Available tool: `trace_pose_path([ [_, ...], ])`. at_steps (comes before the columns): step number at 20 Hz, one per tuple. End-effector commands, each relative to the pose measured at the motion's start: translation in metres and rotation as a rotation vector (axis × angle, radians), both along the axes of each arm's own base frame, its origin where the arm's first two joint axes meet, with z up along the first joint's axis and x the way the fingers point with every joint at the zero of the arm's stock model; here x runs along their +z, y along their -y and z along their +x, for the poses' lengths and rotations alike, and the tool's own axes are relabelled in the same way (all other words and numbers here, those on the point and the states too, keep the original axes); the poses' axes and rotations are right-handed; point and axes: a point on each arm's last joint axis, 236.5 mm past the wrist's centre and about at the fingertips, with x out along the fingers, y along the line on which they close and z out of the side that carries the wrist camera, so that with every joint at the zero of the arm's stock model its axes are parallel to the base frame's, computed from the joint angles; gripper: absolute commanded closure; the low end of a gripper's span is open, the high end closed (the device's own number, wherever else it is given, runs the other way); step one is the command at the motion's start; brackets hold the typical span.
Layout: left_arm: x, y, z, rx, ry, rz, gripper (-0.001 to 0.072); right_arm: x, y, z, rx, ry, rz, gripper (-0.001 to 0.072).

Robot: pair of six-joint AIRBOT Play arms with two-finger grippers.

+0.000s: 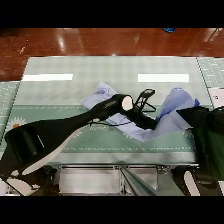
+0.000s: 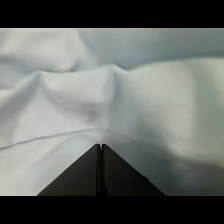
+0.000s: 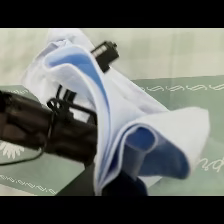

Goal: Fold the shirts.

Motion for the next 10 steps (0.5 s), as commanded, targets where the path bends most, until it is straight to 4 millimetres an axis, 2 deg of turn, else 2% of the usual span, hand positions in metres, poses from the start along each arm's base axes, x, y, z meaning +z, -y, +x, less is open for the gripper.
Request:
trace_pose_path([
  [1, 0.021, -0.04, 0.054, 0.092, -0.021, -0.009, 0.0688, 0.003, -0.003, 0.002, 0.001, 0.004, 0.024, 0.0691],
  [2, 0.03, -0.066, 0.078, 0.132, -0.014, -0.001, 0.0688, 0.003, -0.008, 0.006, 0.013, 0.0, 0.048, 0.0692],
  [4, 0.052, -0.134, 0.124, 0.212, 0.036, 0.055, 0.0688, 0.006, -0.024, 0.017, 0.063, 0.004, 0.108, 0.0691],
  [6, 0.081, -0.209, 0.155, 0.306, 0.092, 0.105, 0.0688, 0.005, -0.045, 0.036, 0.108, 0.006, 0.164, 0.0691],
  [8, 0.119, -0.282, 0.17, 0.444, 0.175, 0.123, 0.0688, -0.001, -0.069, 0.062, 0.152, 0.006, 0.172, 0.0691],
  [10, 0.149, -0.346, 0.162, 0.578, 0.246, 0.139, 0.0688, -0.007, -0.104, 0.089, 0.212, 0.007, 0.17, 0.0691],
])
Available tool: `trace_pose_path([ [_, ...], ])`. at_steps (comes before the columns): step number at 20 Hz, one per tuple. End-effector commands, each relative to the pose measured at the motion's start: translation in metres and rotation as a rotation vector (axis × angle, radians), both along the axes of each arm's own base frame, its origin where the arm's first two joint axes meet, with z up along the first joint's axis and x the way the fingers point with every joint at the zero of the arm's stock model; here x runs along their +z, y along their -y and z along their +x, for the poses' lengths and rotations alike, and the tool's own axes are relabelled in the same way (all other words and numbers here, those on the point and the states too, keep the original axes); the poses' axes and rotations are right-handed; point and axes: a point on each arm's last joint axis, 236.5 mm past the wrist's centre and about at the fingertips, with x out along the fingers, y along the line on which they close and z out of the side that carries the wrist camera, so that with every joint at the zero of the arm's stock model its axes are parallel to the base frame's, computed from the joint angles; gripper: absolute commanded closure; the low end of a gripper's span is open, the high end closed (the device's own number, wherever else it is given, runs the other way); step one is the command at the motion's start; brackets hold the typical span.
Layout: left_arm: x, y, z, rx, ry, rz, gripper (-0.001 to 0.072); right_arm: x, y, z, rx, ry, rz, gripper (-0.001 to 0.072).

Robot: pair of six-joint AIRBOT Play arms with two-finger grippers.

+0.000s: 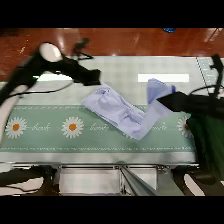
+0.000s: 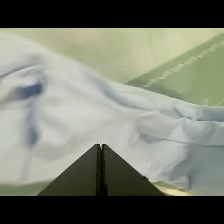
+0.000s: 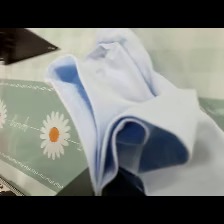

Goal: Fold the shirts.

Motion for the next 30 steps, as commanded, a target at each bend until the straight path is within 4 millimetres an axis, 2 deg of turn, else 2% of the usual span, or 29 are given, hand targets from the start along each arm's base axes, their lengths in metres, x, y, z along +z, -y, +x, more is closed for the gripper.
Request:
trace_pose_path([
  [1, 0.045, -0.123, -0.012, 0.229, 0.12, 0.077, 0.0688, -0.009, -0.061, 0.051, 0.08, 0.023, 0.023, 0.0691],
  [2, 0.056, -0.145, -0.026, 0.285, 0.164, 0.081, 0.0688, -0.014, -0.08, 0.066, 0.104, 0.021, 0.019, 0.0691],
  [4, 0.066, -0.167, -0.057, 0.372, 0.239, 0.073, 0.0688, -0.032, -0.118, 0.099, 0.142, 0.003, 0.011, 0.0692],
  [6, 0.062, -0.168, -0.095, 0.414, 0.283, 0.052, 0.0688, -0.06, -0.151, 0.126, 0.175, -0.035, -0.001, 0.0691],
  [8, 0.05, -0.159, -0.126, 0.44, 0.274, -0.002, 0.0688, -0.09, -0.179, 0.141, 0.2, -0.09, 0.003, 0.0691],
  [10, 0.034, -0.151, -0.147, 0.443, 0.257, -0.044, 0.0688, -0.115, -0.204, 0.144, 0.226, -0.147, 0.024, 0.0691],
  [12, 0.014, -0.147, -0.158, 0.457, 0.216, -0.065, 0.0688, -0.132, -0.226, 0.14, 0.251, -0.185, 0.041, 0.069],
  [13, 0.004, -0.146, -0.16, 0.461, 0.194, -0.066, 0.0688, -0.138, -0.234, 0.137, 0.258, -0.2, 0.049, 0.0596],
  [14, -0.005, -0.147, -0.161, 0.466, 0.175, -0.063, 0.0688, -0.144, -0.239, 0.134, 0.262, -0.211, 0.05, 0.0337],
  [15, -0.012, -0.148, -0.16, 0.475, 0.165, -0.061, 0.0688, -0.147, -0.241, 0.129, 0.282, -0.22, 0.043, 0.0301],
  [17, -0.021, -0.151, -0.154, 0.497, 0.158, -0.06, 0.0688, -0.142, -0.234, 0.12, 0.319, -0.254, 0.042, 0.0301],
  [19, -0.025, -0.154, -0.148, 0.514, 0.158, -0.059, 0.0688, -0.125, -0.206, 0.116, 0.352, -0.279, 0.03, 0.0302],
  [20, -0.025, -0.155, -0.144, 0.522, 0.161, -0.059, 0.0688, -0.113, -0.181, 0.116, 0.362, -0.276, -0.001, 0.0302],
  [23, -0.027, -0.156, -0.141, 0.53, 0.161, -0.059, 0.0688, -0.072, -0.074, 0.107, 0.335, -0.245, -0.202, 0.0302],
  [25, -0.027, -0.156, -0.141, 0.53, 0.162, -0.058, 0.0687, -0.059, 0.0, 0.095, 0.186, -0.212, -0.374, 0.0301],
  [26, -0.027, -0.156, -0.141, 0.53, 0.162, -0.058, 0.0688, -0.06, 0.032, 0.088, 0.067, -0.193, -0.427, 0.0302],
  [28, -0.027, -0.156, -0.141, 0.529, 0.162, -0.058, 0.0687, -0.083, 0.075, 0.07, -0.206, -0.176, -0.421, 0.0302],
  [30, -0.027, -0.156, -0.141, 0.529, 0.161, -0.058, 0.0687, -0.128, 0.082, 0.047, -0.397, -0.206, -0.302, 0.0302],
])
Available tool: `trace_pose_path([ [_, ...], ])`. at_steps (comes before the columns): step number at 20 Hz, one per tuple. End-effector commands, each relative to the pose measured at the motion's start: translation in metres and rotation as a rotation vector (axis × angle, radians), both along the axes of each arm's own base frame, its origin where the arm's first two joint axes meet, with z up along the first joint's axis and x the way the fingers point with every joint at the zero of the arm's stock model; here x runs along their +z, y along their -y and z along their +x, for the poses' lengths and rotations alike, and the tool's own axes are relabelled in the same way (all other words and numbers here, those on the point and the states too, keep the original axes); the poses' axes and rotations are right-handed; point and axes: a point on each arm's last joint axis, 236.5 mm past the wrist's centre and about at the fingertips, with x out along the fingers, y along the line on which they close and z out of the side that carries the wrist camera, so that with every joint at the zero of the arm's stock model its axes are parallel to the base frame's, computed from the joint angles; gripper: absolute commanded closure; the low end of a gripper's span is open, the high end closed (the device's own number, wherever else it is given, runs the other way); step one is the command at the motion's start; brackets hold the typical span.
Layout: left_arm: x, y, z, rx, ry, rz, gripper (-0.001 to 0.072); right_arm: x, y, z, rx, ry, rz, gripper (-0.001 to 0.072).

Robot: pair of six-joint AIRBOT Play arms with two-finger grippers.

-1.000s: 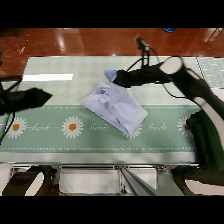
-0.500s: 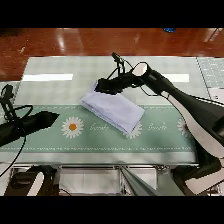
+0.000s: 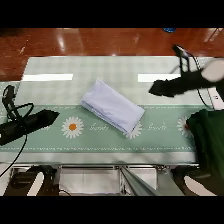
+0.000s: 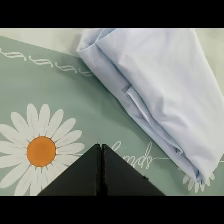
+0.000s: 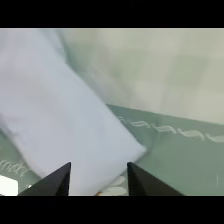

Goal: Fold the shirts.

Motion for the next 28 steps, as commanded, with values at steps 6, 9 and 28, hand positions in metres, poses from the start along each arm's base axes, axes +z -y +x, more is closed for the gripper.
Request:
trace_pose_path([
  [6, 0.0, -0.001, 0.001, 0.002, 0.003, 0.002, 0.0687, -0.13, -0.015, -0.067, -0.336, -0.209, 0.306, 0.0302],
  [9, 0.0, -0.001, 0.001, 0.002, 0.003, 0.002, 0.0688, -0.143, -0.046, -0.067, -0.303, -0.295, 0.451, 0.0302],
  [28, 0.0, -0.001, 0.001, 0.002, 0.003, 0.002, 0.0688, 0.073, -0.118, 0.097, 0.266, 0.209, 0.195, 0.0692],
])
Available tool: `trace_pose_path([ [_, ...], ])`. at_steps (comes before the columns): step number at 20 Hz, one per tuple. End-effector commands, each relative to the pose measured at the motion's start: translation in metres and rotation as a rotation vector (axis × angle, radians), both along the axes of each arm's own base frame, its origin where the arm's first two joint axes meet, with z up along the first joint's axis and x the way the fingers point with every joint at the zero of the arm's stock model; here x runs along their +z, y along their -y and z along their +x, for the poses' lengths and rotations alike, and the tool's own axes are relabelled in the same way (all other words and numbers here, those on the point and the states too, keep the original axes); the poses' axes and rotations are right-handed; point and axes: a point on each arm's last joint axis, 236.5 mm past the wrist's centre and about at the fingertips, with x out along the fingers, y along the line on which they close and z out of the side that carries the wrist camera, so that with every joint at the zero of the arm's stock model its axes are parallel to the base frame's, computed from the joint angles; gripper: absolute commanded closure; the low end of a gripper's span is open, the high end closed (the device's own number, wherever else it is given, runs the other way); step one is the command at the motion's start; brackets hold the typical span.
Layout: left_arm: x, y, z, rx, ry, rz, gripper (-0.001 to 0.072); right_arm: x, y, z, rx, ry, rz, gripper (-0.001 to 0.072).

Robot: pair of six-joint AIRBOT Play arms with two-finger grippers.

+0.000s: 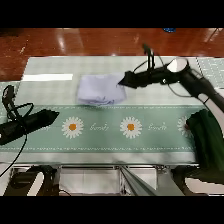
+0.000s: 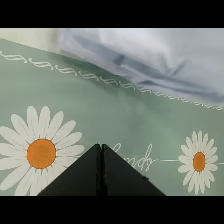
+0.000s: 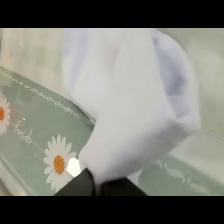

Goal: Fold the shirts.

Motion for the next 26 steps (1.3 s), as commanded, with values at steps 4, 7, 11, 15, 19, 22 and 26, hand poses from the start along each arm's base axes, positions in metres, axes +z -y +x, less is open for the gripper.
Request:
trace_pose_path([
  [4, -0.008, -0.001, -0.003, 0.0, -0.018, 0.003, 0.0688, 0.113, 0.104, 0.047, -0.147, 0.142, -0.172, 0.0692],
  [7, -0.016, 0.0, -0.007, -0.003, -0.04, 0.001, 0.0687, 0.137, 0.189, 0.044, -0.27, 0.097, -0.2, 0.0692],
  [11, -0.016, 0.0, -0.006, 0.0, -0.037, -0.001, 0.0688, 0.16, 0.303, 0.01, -0.498, 0.026, -0.195, 0.0692],
  [15, -0.015, -0.001, -0.004, 0.007, -0.026, 0.0, 0.0687, 0.173, 0.373, -0.049, -0.635, -0.07, -0.15, 0.0692],
  [19, -0.007, -0.007, 0.008, 0.042, 0.028, 0.004, 0.0687, 0.162, 0.435, -0.126, -0.854, -0.224, -0.237, 0.0692],
  [22, -0.002, -0.011, 0.015, 0.064, 0.062, 0.006, 0.0687, 0.146, 0.479, -0.197, -1.074, -0.329, -0.406, 0.0692],
  [26, 0.006, -0.016, 0.025, 0.094, 0.109, 0.01, 0.0687, 0.109, 0.503, -0.32, -1.394, -0.632, -0.579, 0.0691],
])
